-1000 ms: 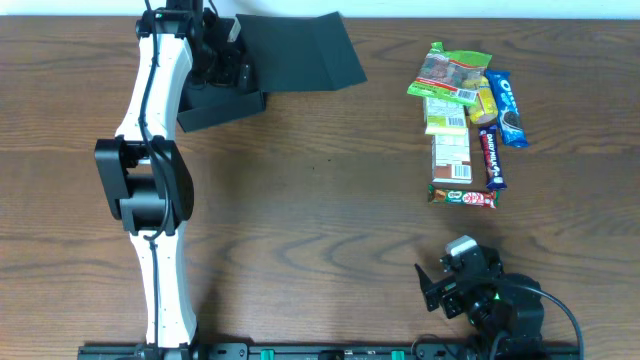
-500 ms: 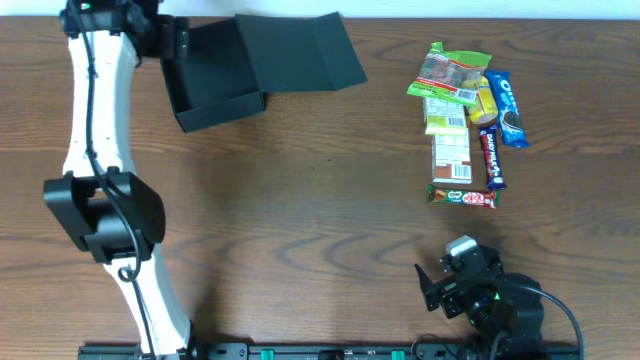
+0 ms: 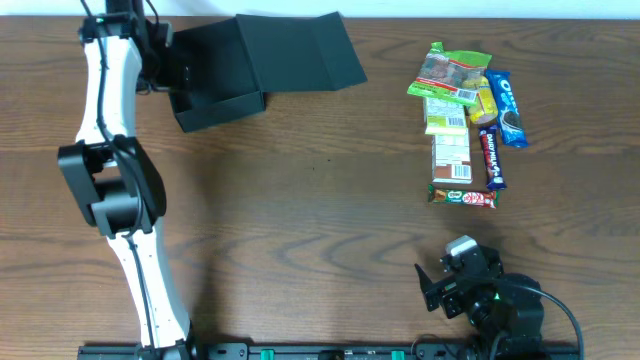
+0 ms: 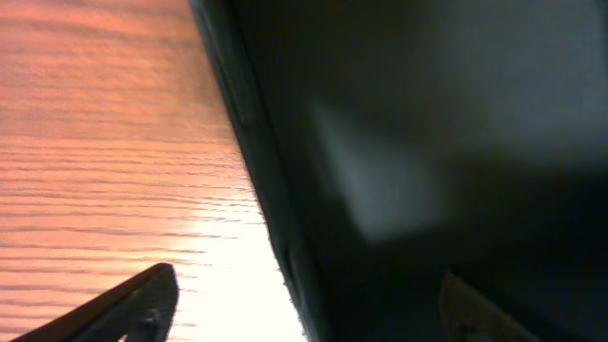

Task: Pack container
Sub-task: 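Drag the black box with the left gripper toward the table center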

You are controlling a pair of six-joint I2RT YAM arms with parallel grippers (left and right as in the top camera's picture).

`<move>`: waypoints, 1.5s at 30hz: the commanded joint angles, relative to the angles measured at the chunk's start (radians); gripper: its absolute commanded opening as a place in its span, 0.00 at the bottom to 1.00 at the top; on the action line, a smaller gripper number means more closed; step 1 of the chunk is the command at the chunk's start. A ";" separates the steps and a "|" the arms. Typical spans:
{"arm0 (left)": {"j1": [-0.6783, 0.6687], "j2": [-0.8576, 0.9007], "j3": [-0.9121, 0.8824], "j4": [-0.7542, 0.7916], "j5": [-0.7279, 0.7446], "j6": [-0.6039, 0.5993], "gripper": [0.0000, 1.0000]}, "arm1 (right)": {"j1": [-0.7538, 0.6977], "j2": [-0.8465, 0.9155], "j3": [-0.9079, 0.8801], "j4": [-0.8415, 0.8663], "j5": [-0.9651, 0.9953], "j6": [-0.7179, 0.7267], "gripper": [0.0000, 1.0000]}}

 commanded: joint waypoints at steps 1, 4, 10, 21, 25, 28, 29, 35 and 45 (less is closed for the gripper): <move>0.000 0.030 -0.002 -0.010 -0.057 -0.075 0.82 | 0.010 -0.005 -0.005 -0.002 -0.012 -0.011 0.99; 0.003 0.044 -0.002 -0.014 -0.075 -0.111 0.70 | 0.010 -0.005 -0.005 -0.002 -0.012 -0.011 0.99; 0.002 0.043 -0.002 -0.029 -0.076 -0.189 0.25 | 0.010 -0.005 -0.005 -0.002 -0.012 -0.011 0.99; -0.065 0.033 -0.002 -0.226 -0.021 -0.352 0.06 | 0.010 -0.005 -0.005 -0.002 -0.012 -0.011 0.99; -0.125 0.031 -0.002 -0.319 -0.021 -0.504 0.06 | 0.010 -0.005 -0.005 -0.002 -0.012 -0.011 0.99; -0.175 0.031 -0.002 -0.382 -0.020 -0.633 0.06 | 0.010 -0.005 -0.005 -0.002 -0.012 -0.011 0.99; -0.192 0.031 -0.002 -0.400 -0.020 -0.675 0.06 | 0.010 -0.005 -0.005 -0.002 -0.012 -0.011 0.99; -0.290 0.031 -0.002 -0.459 0.021 -0.932 0.06 | 0.010 -0.005 -0.005 -0.002 -0.012 -0.011 0.99; -0.456 0.031 -0.002 -0.470 0.110 -1.378 0.06 | 0.010 -0.005 -0.005 -0.002 -0.012 -0.011 0.99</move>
